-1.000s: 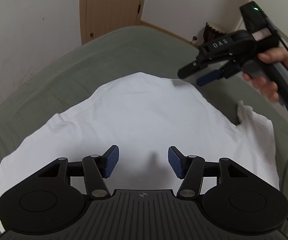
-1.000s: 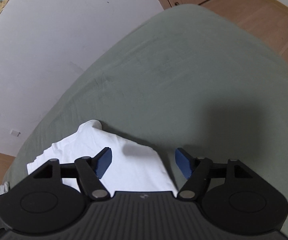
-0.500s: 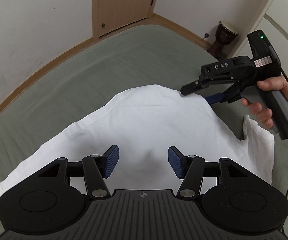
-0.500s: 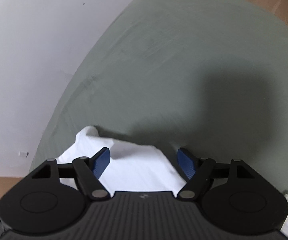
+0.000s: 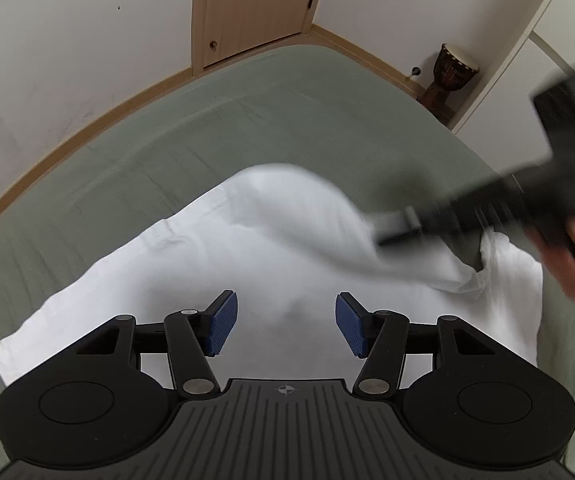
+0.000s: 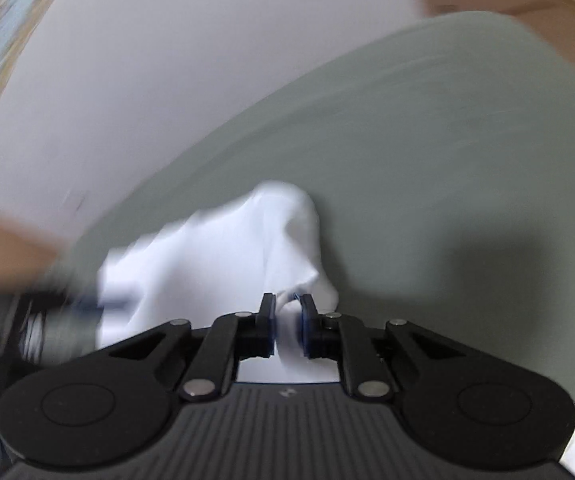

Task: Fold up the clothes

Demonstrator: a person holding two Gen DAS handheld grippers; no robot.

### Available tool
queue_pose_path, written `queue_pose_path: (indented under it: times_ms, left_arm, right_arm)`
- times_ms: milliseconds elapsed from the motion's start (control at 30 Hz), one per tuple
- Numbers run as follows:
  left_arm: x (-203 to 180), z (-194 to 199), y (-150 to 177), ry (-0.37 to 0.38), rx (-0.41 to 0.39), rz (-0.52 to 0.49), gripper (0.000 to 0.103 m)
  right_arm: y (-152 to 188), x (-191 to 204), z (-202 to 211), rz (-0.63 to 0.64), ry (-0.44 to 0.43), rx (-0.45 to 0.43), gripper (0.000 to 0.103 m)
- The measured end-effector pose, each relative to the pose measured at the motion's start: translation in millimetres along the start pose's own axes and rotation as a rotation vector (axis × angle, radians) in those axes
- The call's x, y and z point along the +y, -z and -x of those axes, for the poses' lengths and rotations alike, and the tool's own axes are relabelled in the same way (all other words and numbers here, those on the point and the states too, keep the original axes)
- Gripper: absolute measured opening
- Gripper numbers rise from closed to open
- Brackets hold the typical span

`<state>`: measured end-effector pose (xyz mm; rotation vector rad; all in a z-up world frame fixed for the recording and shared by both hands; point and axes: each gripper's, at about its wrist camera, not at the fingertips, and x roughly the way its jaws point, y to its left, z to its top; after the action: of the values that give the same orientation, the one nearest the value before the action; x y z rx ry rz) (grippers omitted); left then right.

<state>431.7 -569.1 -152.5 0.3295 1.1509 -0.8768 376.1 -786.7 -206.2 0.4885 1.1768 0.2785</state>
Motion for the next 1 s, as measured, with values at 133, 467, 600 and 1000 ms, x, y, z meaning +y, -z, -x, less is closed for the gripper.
queue_pose_path:
  times_ms: [133, 467, 600, 1000]
  left_arm:
    - [7, 3, 7, 0.000, 0.008, 0.010, 0.053]
    - [26, 6, 24, -0.004, 0.017, 0.056, 0.053]
    - [27, 8, 28, -0.003, 0.024, 0.045, 0.053]
    - [27, 5, 33, 0.015, 0.010, 0.048, 0.053]
  right_arm:
    - [17, 7, 5, 0.003, -0.034, 0.028, 0.040]
    - [14, 2, -4, -0.015, 0.011, 0.004, 0.060]
    - [11, 4, -21, -0.004, 0.033, 0.026, 0.060]
    - [-13, 6, -20, 0.004, 0.066, -0.075, 0.005]
